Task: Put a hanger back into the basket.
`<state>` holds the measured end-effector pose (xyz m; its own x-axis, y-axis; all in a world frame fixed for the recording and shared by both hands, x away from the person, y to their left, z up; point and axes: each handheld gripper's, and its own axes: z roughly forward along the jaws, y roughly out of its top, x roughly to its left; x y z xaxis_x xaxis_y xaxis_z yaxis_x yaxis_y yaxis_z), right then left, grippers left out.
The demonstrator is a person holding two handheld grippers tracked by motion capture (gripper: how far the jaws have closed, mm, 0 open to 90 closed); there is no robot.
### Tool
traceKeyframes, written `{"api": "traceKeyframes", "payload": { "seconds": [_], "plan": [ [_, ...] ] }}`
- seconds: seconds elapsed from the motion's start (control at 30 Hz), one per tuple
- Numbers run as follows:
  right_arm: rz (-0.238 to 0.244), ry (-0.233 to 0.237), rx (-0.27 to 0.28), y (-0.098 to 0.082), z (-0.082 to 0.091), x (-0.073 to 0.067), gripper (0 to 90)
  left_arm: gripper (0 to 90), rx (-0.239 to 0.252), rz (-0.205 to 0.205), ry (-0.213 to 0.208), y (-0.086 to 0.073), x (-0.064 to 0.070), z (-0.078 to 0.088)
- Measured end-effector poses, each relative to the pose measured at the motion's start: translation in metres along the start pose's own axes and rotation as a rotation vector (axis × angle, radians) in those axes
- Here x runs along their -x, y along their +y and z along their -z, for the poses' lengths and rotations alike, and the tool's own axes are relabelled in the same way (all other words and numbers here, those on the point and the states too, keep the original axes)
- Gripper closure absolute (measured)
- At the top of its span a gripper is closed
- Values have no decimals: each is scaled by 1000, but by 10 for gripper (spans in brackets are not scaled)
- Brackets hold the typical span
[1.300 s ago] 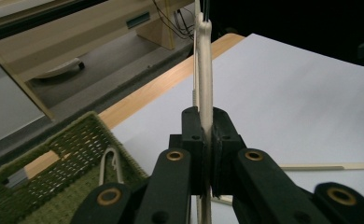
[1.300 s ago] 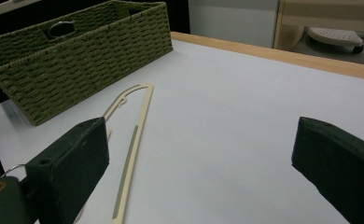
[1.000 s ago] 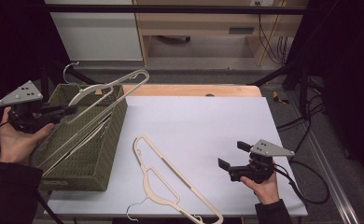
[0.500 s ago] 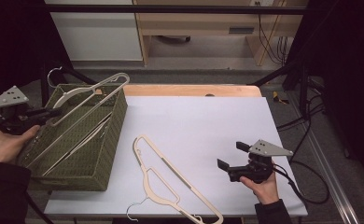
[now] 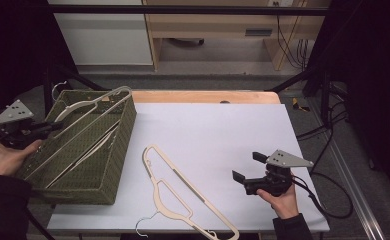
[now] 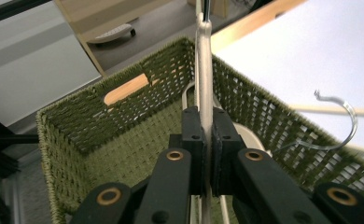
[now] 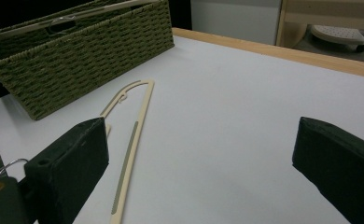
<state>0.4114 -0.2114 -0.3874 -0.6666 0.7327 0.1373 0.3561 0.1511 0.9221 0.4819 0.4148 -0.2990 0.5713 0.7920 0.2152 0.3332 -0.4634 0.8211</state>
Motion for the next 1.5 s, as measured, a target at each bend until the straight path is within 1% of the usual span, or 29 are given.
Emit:
{"api": "traceKeyframes", "payload": {
  "seconds": [0.1,0.13,0.17,0.27,0.3,0.33,0.37,0.4,0.43,0.47,0.5,0.53,0.57,0.6,0.7,0.73,0.8,0.9,0.97,1.0,1.03,1.07,1.1,1.13,1.17,1.27,1.37,1.4,1.5],
  "plan": [
    [1,0,-2,0,0,0,44,859,-4,-3,4,-3,-1,-2],
    [2,2,-4,0,-1,0,44,859,-3,6,3,-7,-4,-5],
    [2,2,-4,0,-1,0,44,859,-3,6,3,-7,-4,-5],
    [3,4,-10,-1,-2,0,45,858,-26,6,11,-16,-9,-7],
    [5,8,-11,-1,-2,0,45,858,-26,6,11,-16,-9,-7],
    [9,8,-15,-1,-2,0,45,858,-23,23,12,-20,-11,-8],
    [9,8,-15,-1,-2,0,45,859,-23,23,12,-20,-11,-8],
    [4,8,-17,-1,-3,0,45,859,-42,25,28,-24,-12,-9],
    [4,8,-18,-2,-4,0,45,860,-42,25,28,-24,-12,-9],
    [5,8,-19,-2,-4,0,46,860,-64,26,42,-30,-13,-13],
    [5,8,-19,-2,-4,0,46,860,-64,26,42,-30,-13,-13],
    [9,10,-22,-2,-4,0,46,860,-64,36,37,-32,-12,-16],
    [12,12,-23,-2,-4,0,46,860,-64,36,37,-32,-12,-16],
    [11,12,-23,-2,-4,0,46,859,-79,38,32,-35,-9,-23],
    [6,13,-20,-2,-4,-1,47,860,-96,38,37,-40,-6,-28],
    [6,13,-20,-2,-4,-1,47,860,-113,33,43,-46,-3,-34],
    [12,14,-26,-2,-5,0,47,858,-131,33,38,-54,0,-41],
    [6,11,-23,-3,-6,-1,47,857,-133,36,42,-59,3,-45],
    [8,12,-22,-3,-6,-1,47,851,-140,54,27,-67,8,-50],
    [10,12,-23,-3,-6,-1,47,845,-152,54,17,-68,8,-51],
    [9,11,-24,-3,-6,-1,47,840,-152,54,17,-68,8,-51],
    [9,12,-24,-3,-7,-1,48,829,-173,63,1,-72,11,-55],
    [9,12,-24,-3,-7,-1,48,819,-173,63,1,-72,11,-55],
    [6,15,-25,-3,-7,-2,48,803,-201,84,-26,-73,12,-58],
    [6,15,-25,-3,-7,-2,48,800,-201,84,-26,-73,12,-58],
    [7,18,-27,-4,-8,-2,49,788,-233,87,-59,-70,14,-59],
    [5,20,-29,-4,-9,-3,49,771,-237,90,-69,-69,16,-61],
    [5,21,-29,-4,-9,-3,49,760,-251,87,-91,-68,17,-61],
    [1,23,-29,-4,-9,-4,50,749,-253,83,-98,-67,20,-61]
  ]
}}
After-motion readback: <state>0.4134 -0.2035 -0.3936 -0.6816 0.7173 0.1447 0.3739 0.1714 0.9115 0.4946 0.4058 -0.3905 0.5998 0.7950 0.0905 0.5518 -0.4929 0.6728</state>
